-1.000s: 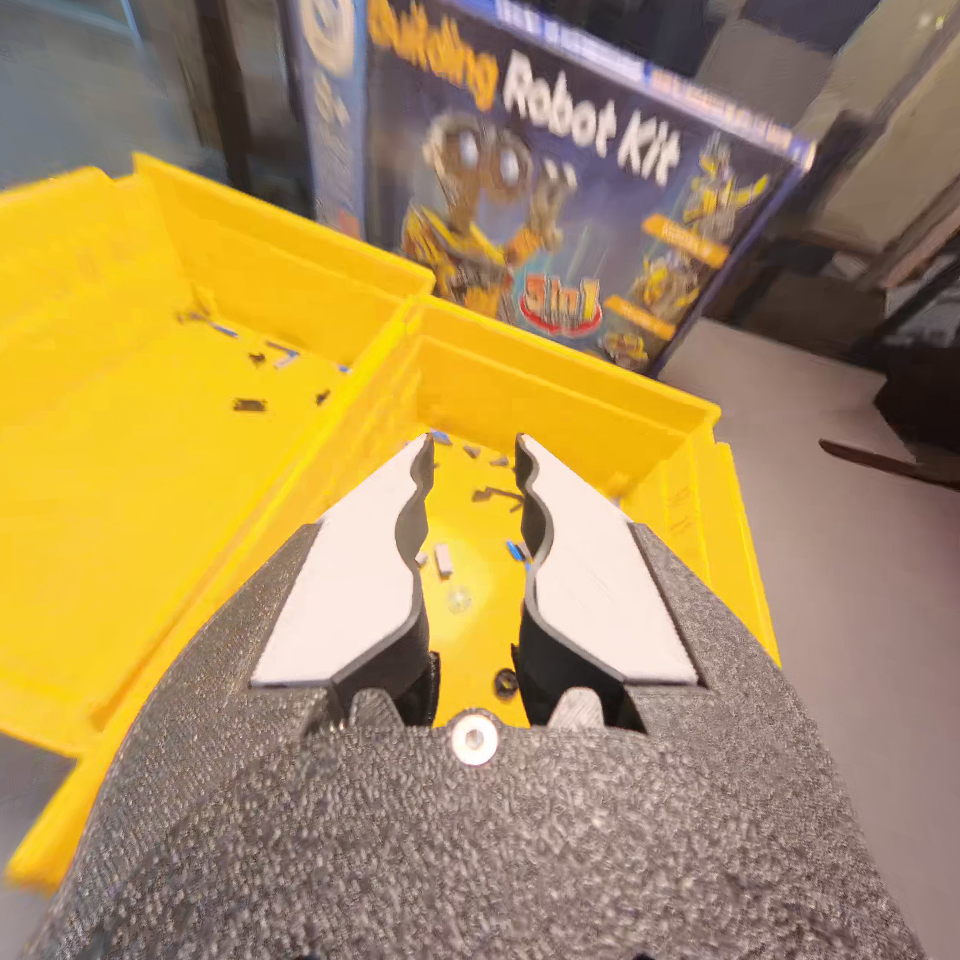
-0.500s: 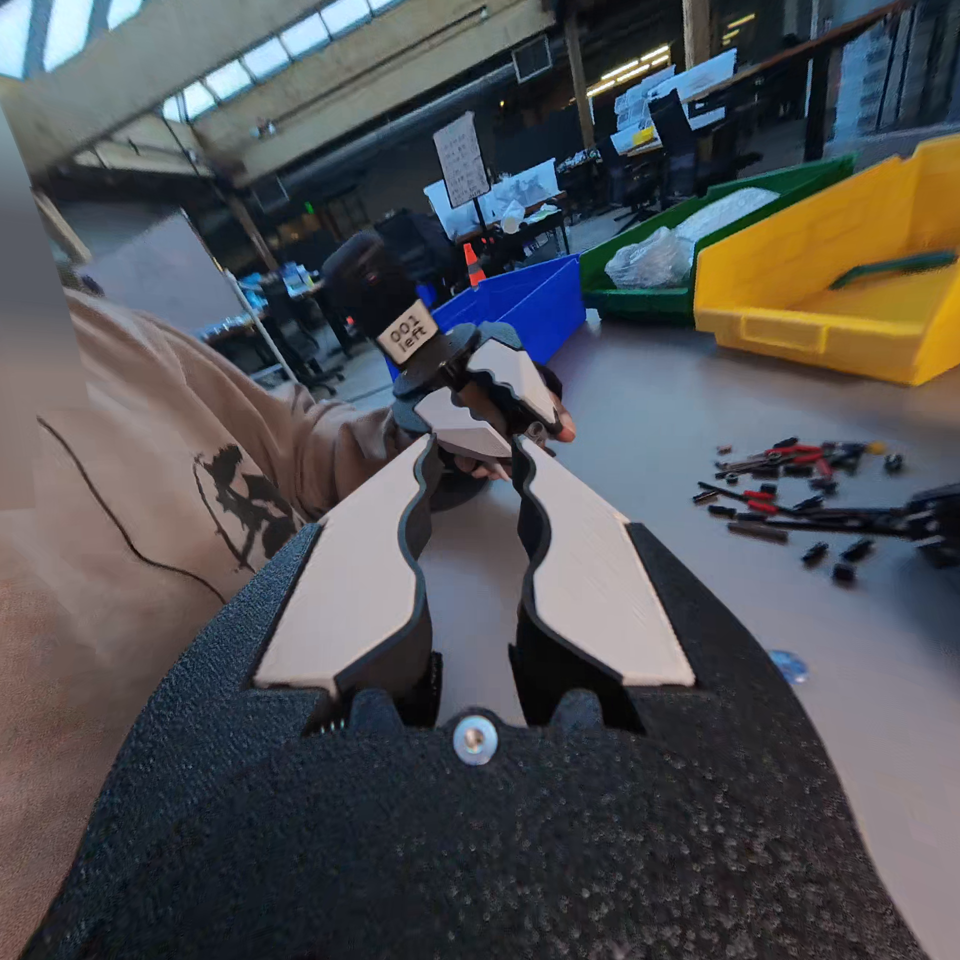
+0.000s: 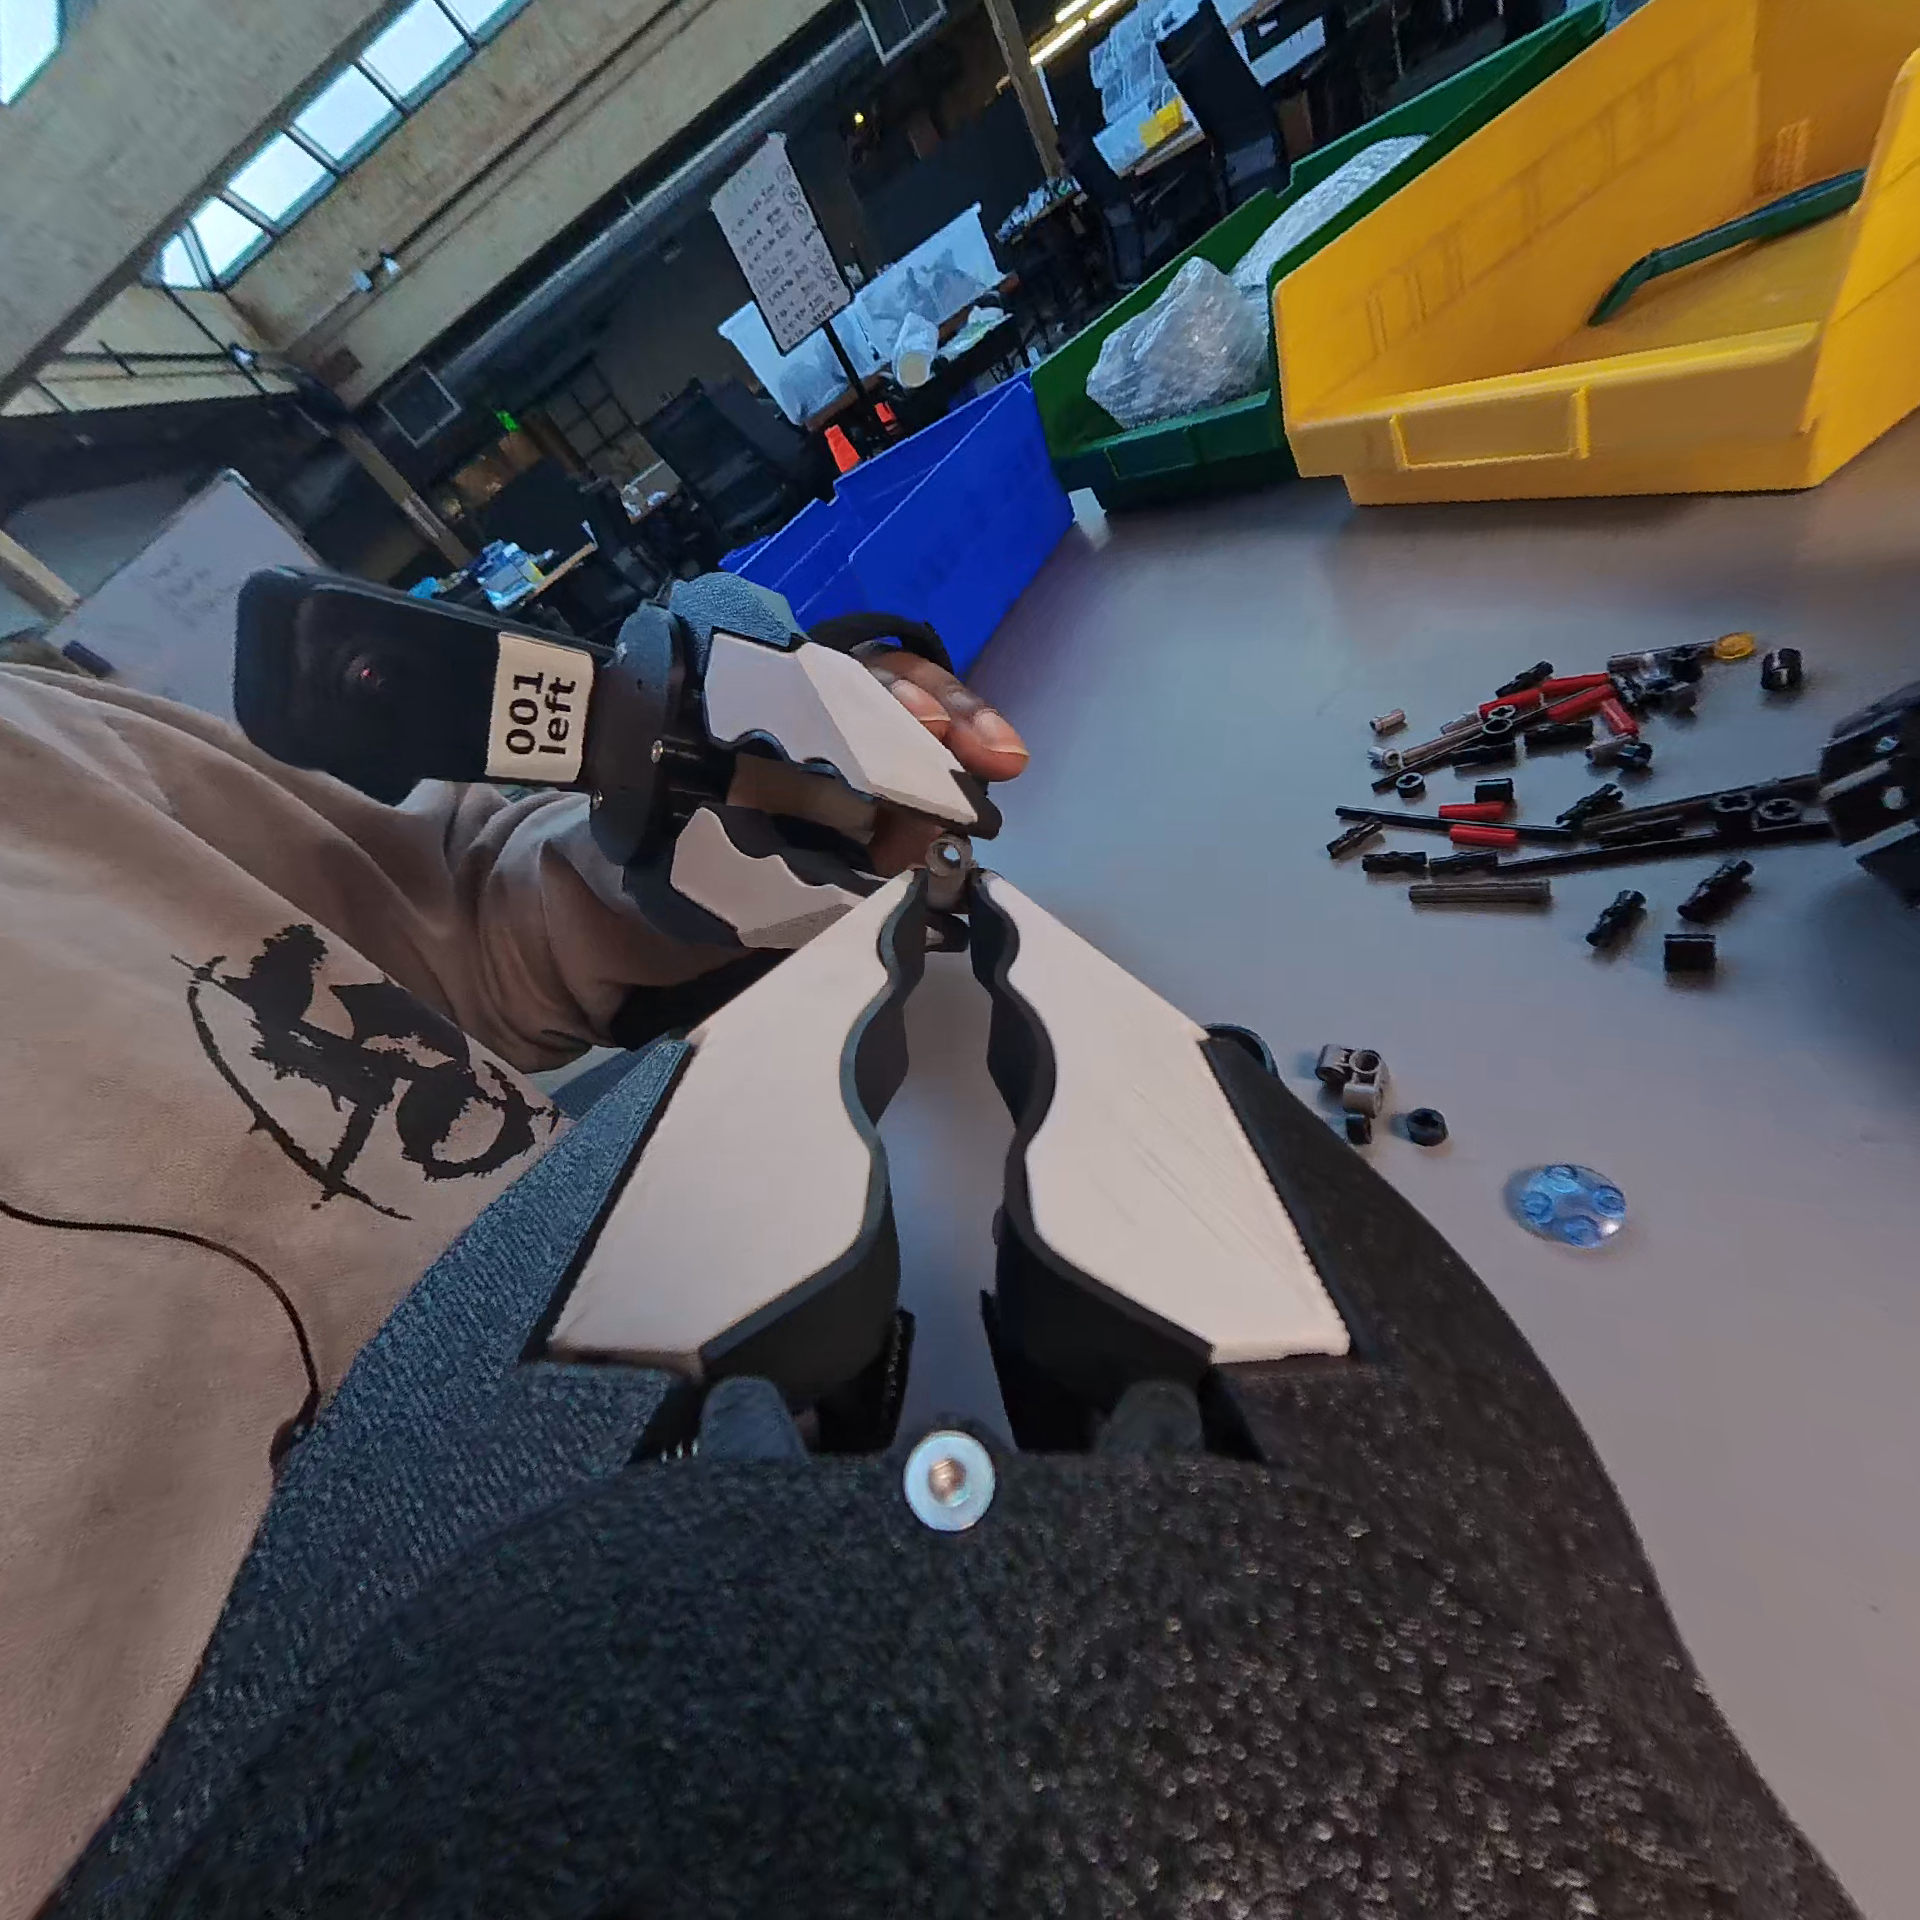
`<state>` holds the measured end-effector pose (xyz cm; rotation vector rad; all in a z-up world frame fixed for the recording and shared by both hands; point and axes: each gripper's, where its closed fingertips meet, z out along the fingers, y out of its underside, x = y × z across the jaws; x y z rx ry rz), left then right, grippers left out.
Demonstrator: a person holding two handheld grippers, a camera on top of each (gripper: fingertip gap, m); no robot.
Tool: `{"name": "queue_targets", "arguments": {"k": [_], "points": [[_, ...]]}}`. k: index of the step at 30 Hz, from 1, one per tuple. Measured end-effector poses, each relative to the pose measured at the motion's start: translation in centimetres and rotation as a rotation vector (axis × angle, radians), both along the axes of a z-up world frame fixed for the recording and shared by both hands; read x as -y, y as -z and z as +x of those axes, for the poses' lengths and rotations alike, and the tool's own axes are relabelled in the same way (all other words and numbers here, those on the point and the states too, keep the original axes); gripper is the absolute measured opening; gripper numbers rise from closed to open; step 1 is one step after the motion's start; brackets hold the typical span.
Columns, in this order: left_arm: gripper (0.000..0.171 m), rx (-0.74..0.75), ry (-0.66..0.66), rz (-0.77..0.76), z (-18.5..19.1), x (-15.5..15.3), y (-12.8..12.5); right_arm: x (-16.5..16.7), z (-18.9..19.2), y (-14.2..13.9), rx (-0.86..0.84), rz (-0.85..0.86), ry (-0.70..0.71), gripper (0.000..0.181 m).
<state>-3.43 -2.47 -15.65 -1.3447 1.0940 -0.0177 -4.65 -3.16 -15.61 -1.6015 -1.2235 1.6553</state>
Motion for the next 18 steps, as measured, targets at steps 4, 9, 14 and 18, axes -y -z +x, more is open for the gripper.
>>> {"name": "queue_targets", "arguments": {"k": [4, 9, 14, 18], "points": [[0.025, 0.236, 0.093, -0.175, 0.1, 0.5, -1.2, 0.3, 0.9, -2.1, -0.129, -0.121, -0.067, 0.005], [0.021, 0.509, 0.224, -0.315, 0.0, 1.4, -3.7, 0.7, 2.9, -5.7, -0.364, -0.397, -0.197, 0.005], [0.022, 0.676, 0.337, -0.444, 0.2, 2.1, -4.7, 0.9, 3.2, -6.2, -0.406, -0.464, -0.233, 0.005], [0.021, 0.718, 0.380, -0.530, 0.7, 2.4, -4.5, 1.2, 2.8, -5.7, -0.378, -0.432, -0.225, 0.005]]}}
